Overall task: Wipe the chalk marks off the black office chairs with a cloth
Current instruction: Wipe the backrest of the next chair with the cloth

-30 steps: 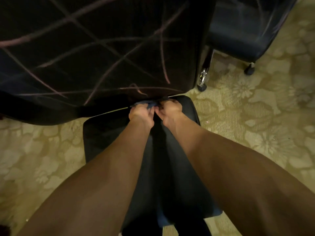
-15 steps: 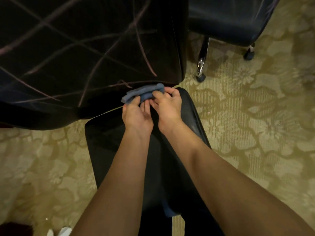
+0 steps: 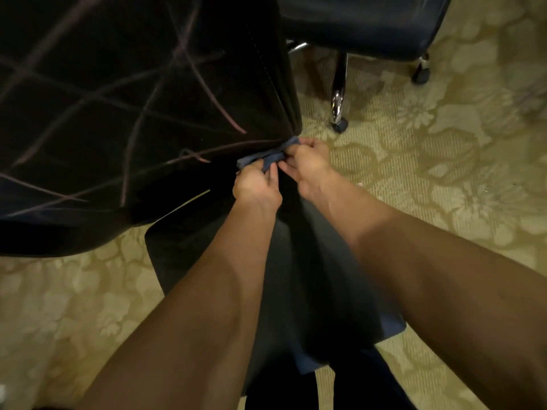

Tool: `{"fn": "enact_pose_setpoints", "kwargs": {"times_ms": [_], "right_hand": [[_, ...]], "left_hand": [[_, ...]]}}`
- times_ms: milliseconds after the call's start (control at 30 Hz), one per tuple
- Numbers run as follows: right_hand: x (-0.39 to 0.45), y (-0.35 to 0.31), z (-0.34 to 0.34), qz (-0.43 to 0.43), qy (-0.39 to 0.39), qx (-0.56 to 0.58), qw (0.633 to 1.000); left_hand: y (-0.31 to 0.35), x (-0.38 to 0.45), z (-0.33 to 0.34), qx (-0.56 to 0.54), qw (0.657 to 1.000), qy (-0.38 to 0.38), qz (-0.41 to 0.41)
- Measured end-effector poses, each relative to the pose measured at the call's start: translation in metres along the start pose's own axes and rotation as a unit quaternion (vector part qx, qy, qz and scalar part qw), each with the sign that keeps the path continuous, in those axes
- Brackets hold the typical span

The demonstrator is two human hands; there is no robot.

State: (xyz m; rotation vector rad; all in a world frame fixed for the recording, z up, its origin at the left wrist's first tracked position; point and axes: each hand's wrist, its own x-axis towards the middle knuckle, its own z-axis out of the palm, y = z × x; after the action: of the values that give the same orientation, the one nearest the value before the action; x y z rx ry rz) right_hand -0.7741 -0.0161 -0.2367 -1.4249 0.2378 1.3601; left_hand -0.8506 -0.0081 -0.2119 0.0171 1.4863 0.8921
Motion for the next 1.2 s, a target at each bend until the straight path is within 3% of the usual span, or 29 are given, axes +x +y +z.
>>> {"fn": "enact_pose_setpoints", "kwargs": {"times_ms": [133, 333, 500, 600, 667, 800, 1033, 1200], "right_hand": [[-0.030, -0.013, -0.001, -0.056, -0.010, 0.020, 0.998], [-0.065, -0.024, -0.001, -0.214, -0.071, -0.008, 0.974], [-0.046, -0.016, 0.004, -0.248, 0.002, -0.099, 0.964], [-0.032, 0.002, 0.001, -0.176, 0.066, -0.153, 0.970], [-0.028, 0.004, 0.004, -0.123, 0.068, -0.144, 0.979], [-0.034, -0.007, 0.014, -0.102, 0.069, -0.127, 0.984], [-0.088, -0.031, 0.041, -0.171, 0.053, -0.085, 0.980], [-0.129, -0.069, 0.074, -0.303, 0.019, -0.103, 0.947]], "left_hand": [[0.005, -0.029, 0.010, -0.072, 0.997, -0.004, -0.015], [0.003, -0.069, 0.005, -0.112, 0.986, -0.072, 0.099], [-0.006, -0.042, 0.010, -0.087, 0.993, -0.026, 0.078], [-0.016, -0.026, 0.001, -0.044, 0.999, 0.007, 0.009], [-0.015, -0.023, -0.005, -0.036, 0.999, 0.019, -0.025], [0.013, -0.034, -0.006, -0.067, 0.998, 0.002, -0.004], [0.060, -0.091, 0.013, -0.123, 0.992, 0.017, 0.027], [0.096, -0.129, 0.024, -0.158, 0.982, -0.020, 0.100]]}}
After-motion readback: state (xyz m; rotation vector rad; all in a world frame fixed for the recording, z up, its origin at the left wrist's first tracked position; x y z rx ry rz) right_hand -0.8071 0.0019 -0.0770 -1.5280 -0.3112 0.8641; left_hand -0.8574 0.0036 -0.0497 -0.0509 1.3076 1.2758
